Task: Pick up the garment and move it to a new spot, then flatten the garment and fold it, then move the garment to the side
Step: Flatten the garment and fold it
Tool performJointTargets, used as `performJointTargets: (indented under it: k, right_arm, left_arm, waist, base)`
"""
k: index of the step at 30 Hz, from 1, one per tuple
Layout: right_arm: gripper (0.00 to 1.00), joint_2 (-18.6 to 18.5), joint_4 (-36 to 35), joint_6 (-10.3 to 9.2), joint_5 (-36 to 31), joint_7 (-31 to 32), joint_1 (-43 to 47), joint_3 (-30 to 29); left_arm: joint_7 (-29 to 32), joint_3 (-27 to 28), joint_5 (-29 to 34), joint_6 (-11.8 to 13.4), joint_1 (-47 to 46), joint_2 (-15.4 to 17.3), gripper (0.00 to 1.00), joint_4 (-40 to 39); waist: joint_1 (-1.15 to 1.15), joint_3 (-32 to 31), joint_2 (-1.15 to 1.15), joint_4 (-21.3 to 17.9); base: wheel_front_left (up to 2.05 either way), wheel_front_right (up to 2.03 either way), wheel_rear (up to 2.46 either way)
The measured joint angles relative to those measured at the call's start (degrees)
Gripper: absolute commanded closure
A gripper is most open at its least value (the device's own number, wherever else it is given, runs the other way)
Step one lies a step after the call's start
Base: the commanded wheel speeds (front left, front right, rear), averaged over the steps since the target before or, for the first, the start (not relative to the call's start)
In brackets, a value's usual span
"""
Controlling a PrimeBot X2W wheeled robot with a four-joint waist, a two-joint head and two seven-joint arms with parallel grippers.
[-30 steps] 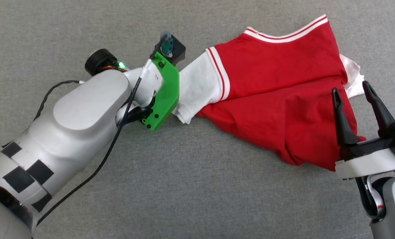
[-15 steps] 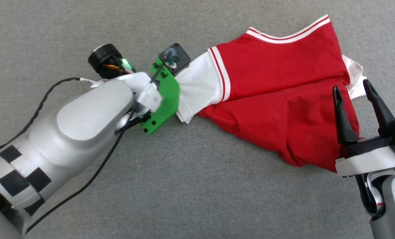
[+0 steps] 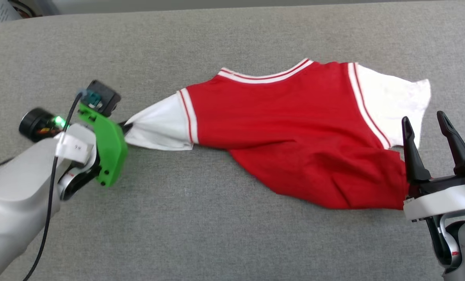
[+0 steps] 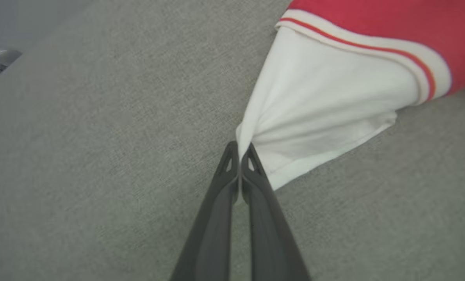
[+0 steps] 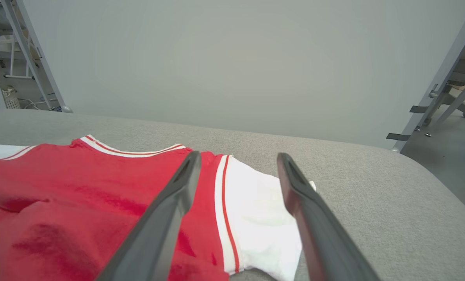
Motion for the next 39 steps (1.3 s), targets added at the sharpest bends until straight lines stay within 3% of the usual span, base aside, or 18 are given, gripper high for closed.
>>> performJointTargets:
  k: [5, 10, 11, 12, 13, 17, 23, 26, 29, 32, 39]
  right_arm:
    - [0.0, -0.12, 0.02, 0.0, 0.31, 0.67, 0.73, -0.32]
    - [0.0, -0.22, 0.16, 0.0, 0.36, 1.03, 1.21, -0.96]
    - [0.0, -0.22, 0.22, 0.0, 0.37, 1.16, 1.32, -0.98]
    - [0.0, -0.22, 0.3, 0.0, 0.42, 1.18, 1.47, -1.03]
    - [0.0, -0.22, 0.35, 0.0, 0.63, 1.21, 1.6, -1.11]
    - [0.0, -0.68, 0.29, 0.0, 1.36, 1.76, 1.73, -1.96]
    - [0.0, -3.7, -2.01, 0.0, 1.74, 3.52, 1.46, -4.57]
    - [0.0, -5.98, -3.76, 0.0, 1.79, 5.39, -0.64, -5.67]
    - [0.0, -9.46, -4.86, 0.0, 2.2, 8.46, -4.56, -5.61]
    - [0.0, -12.91, -4.97, 0.0, 4.07, 11.95, -8.65, -4.82]
    - [0.0, -23.4, -0.68, 0.01, 12.29, 27.5, -16.69, 2.12]
  left_arm:
    - [0.01, 0.35, -2.94, 1.56, 4.77, 2.03, 1.0, 1.31]
    - [-0.69, 0.87, -5.44, 2.25, 8.16, 2.05, 1.0, 3.12]
    - [-1.15, 1.09, -5.76, 2.31, 8.53, 1.8, 0.85, 3.47]
    - [-1.89, 1.3, -5.84, 2.36, 8.83, 1.43, 0.59, 3.72]
    - [-2.77, 1.53, -5.84, 2.53, 9.15, 1.14, 0.0, 3.91]
    - [-11.13, 2.78, -5.0, 5.39, 10.71, -0.52, 0.0, 4.42]
    - [-25.17, 6.45, -1.44, 13.35, 12.93, -2.46, 0.0, 1.48]
    - [-26.52, 9.87, 1.65, 18.31, 15.13, -3.28, 0.0, -3.08]
    - [-26.55, 18.02, 9.85, 23.92, 18.52, -4.26, 0.0, -11.82]
    - [-26.55, 24.59, 17.17, 27.4, 24.38, -6.25, 0.0, -18.97]
    - [-26.55, 35.05, 29.81, 29.53, 35.14, -12.79, 0.0, -27.11]
  waist:
    - [0.0, -0.71, 0.0, 0.39]
    - [0.0, -1.1, 0.0, 0.29]
    - [0.0, -1.28, 0.0, 0.28]
    - [0.0, -1.48, 0.0, 0.29]
    - [0.0, -1.66, 0.0, 0.31]
    - [0.0, -2.72, 0.0, 0.58]
    - [0.0, -4.35, 0.0, 1.81]
    - [0.0, -4.75, 0.0, 2.96]
    - [0.0, -4.8, 0.0, 4.37]
    - [0.0, -4.54, 0.0, 5.68]
    - [0.0, -3.06, 0.0, 8.46]
  base:
    - [0.0, 0.0, 0.0]
    - [0.0, 0.0, 0.0]
    - [0.0, 0.0, 0.0]
    - [0.0, 0.0, 0.0]
    - [0.0, 0.0, 0.0]
    - [0.0, 0.0, 0.0]
    - [0.0, 0.0, 0.0]
    - [0.0, 0.0, 0.0]
    - [0.0, 0.0, 0.0]
    - [0.0, 0.0, 0.0]
    - [0.0, 0.0, 0.0]
